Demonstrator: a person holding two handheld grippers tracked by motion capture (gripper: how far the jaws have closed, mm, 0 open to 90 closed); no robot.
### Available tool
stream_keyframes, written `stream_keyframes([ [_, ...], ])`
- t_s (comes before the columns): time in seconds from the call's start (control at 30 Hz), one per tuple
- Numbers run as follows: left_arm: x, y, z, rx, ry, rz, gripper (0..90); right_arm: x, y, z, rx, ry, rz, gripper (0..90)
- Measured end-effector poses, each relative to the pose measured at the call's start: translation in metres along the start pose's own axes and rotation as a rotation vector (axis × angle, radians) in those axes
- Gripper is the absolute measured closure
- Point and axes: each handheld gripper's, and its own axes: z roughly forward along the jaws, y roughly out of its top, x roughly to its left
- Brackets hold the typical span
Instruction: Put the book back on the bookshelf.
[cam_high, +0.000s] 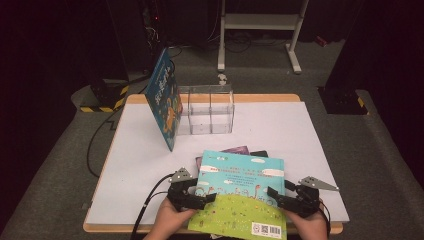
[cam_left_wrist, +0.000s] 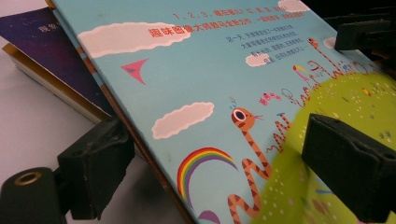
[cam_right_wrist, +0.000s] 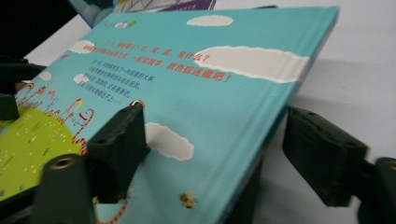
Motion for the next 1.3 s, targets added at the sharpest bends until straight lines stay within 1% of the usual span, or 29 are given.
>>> stream_keyframes([
  [0.07, 0.000, 0.001, 0.000, 0.005, 0.005, -0.002, 9.8, 0.000, 0.003, 0.002, 0.024, 0.008, 0.015, 21.0],
  [0.17, 0.003, 0.003, 0.002, 0.025, -0.010, -0.020, 11.7, 0.002, 0.009, 0.005, 0.059, 0.002, 0.030, 21.4],
  [0.2, 0.005, 0.004, 0.003, 0.028, -0.012, -0.028, 11.8, 0.002, 0.012, 0.006, 0.064, 0.000, 0.027, 21.4],
  [0.23, 0.006, 0.004, 0.004, 0.028, -0.010, -0.033, 11.8, 0.004, 0.016, 0.008, 0.060, -0.012, 0.018, 21.5],
  [0.27, 0.012, 0.007, 0.007, 0.024, -0.005, -0.049, 11.8, 0.004, 0.018, 0.009, 0.059, -0.019, 0.010, 21.5],
  [0.3, 0.012, 0.007, 0.007, 0.024, -0.005, -0.049, 11.8, 0.004, 0.018, 0.009, 0.059, -0.019, 0.010, 21.5],
  [0.33, 0.015, 0.009, 0.008, 0.022, -0.002, -0.055, 11.8, 0.001, 0.027, 0.016, 0.062, -0.026, -0.001, 21.7],
  [0.47, 0.033, 0.020, 0.015, 0.008, 0.003, -0.078, 11.9, -0.007, 0.046, 0.034, 0.071, -0.029, -0.011, 21.5],
  [0.5, 0.038, 0.023, 0.017, 0.003, 0.000, -0.078, 11.8, -0.009, 0.050, 0.038, 0.071, -0.032, -0.012, 21.5],
  [0.53, 0.041, 0.025, 0.018, 0.004, -0.002, -0.075, 11.9, -0.012, 0.054, 0.043, 0.071, -0.031, -0.008, 21.5],
  [0.6, 0.044, 0.027, 0.019, 0.000, -0.005, -0.069, 11.8, -0.015, 0.057, 0.048, 0.079, -0.028, 0.009, 21.5],
  [0.67, 0.043, 0.026, 0.016, -0.010, 0.000, -0.050, 11.8, -0.015, 0.055, 0.047, 0.078, -0.032, 0.007, 21.4],
  [0.7, 0.041, 0.024, 0.012, -0.023, 0.013, -0.036, 12.0, -0.015, 0.053, 0.044, 0.071, -0.039, 0.001, 21.5],
  [0.73, 0.040, 0.022, 0.010, -0.029, 0.013, -0.033, 12.5, -0.015, 0.048, 0.041, 0.063, -0.036, -0.003, 21.9],
  [0.77, 0.039, 0.021, 0.009, -0.031, 0.006, -0.039, 13.7, -0.015, 0.044, 0.038, 0.061, -0.019, -0.001, 22.1],
  [0.87, 0.037, 0.018, 0.007, -0.020, -0.005, -0.035, 14.0, -0.012, 0.034, 0.031, 0.054, 0.010, 0.009, 22.7],
  [0.97, 0.034, 0.016, 0.006, -0.019, -0.008, -0.042, 13.6, -0.010, 0.029, 0.028, 0.072, 0.046, 0.023, 22.2],
  [1.0, 0.033, 0.016, 0.006, -0.021, -0.004, -0.043, 13.6, -0.010, 0.028, 0.028, 0.073, 0.046, 0.025, 22.3],
  [1.13, 0.031, 0.017, 0.005, -0.018, 0.004, -0.040, 14.1, -0.006, 0.029, 0.028, 0.086, 0.019, 0.041, 22.5],
  [1.2, 0.030, 0.018, 0.005, -0.010, 0.011, -0.040, 14.3, -0.005, 0.030, 0.027, 0.088, 0.010, 0.033, 23.7],
  [1.23, 0.030, 0.018, 0.005, -0.006, 0.014, -0.041, 14.3, -0.004, 0.031, 0.027, 0.090, 0.007, 0.036, 24.5],
  [1.3, 0.029, 0.019, 0.004, 0.000, 0.021, -0.039, 14.4, -0.004, 0.032, 0.026, 0.076, 0.000, 0.031, 26.3],
])
